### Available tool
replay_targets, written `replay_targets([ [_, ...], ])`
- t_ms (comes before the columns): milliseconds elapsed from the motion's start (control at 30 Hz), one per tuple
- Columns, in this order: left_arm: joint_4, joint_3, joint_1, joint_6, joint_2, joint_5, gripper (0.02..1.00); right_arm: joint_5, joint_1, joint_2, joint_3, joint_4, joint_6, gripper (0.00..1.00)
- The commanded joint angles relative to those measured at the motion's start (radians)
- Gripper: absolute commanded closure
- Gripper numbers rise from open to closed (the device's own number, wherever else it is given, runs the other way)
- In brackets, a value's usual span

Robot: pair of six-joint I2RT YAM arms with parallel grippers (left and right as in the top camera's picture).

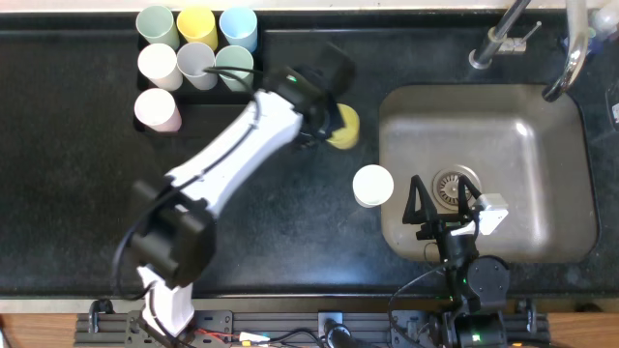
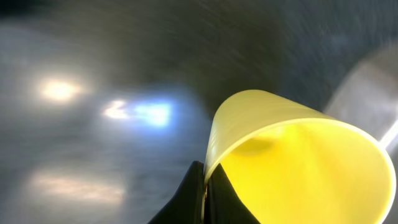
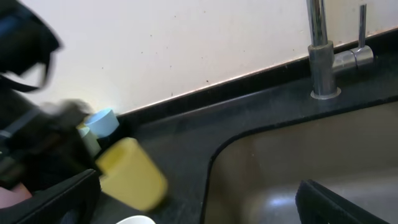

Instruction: Store Cups

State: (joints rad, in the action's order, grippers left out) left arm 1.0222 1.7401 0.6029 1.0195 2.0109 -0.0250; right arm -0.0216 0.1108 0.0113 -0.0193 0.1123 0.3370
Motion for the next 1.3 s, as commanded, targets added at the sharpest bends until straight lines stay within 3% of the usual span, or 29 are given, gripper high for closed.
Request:
replay_targets([
  [33,0.125,0.036,-0.168,0.003,-0.217,0.109,0.982,-0.004,-0.006,-0.008,0.0,-0.008,0.0,0.003],
  [233,0.272,0.036,-0.407,0.003,-0.298,0.135,0.982,-0.004,-0.006,-0.008,0.0,-0.008,0.0,0.005],
  [400,0.274,0.032,-0.502,0.004,-0.278,0.14,0.98,-0.004,-0.006,-0.008,0.0,-0.008,0.0,0.003],
  [700,0.257,0.032,-0.562,0.013,-0.192,0.131,0.956,-0.004,-0.006,-0.008,0.0,-0.008,0.0,0.005],
  [1300,0.213,0.032,-0.563,0.034,-0.042,0.098,0.943,-0.004,-0.006,-0.008,0.0,-0.008,0.0,0.005],
])
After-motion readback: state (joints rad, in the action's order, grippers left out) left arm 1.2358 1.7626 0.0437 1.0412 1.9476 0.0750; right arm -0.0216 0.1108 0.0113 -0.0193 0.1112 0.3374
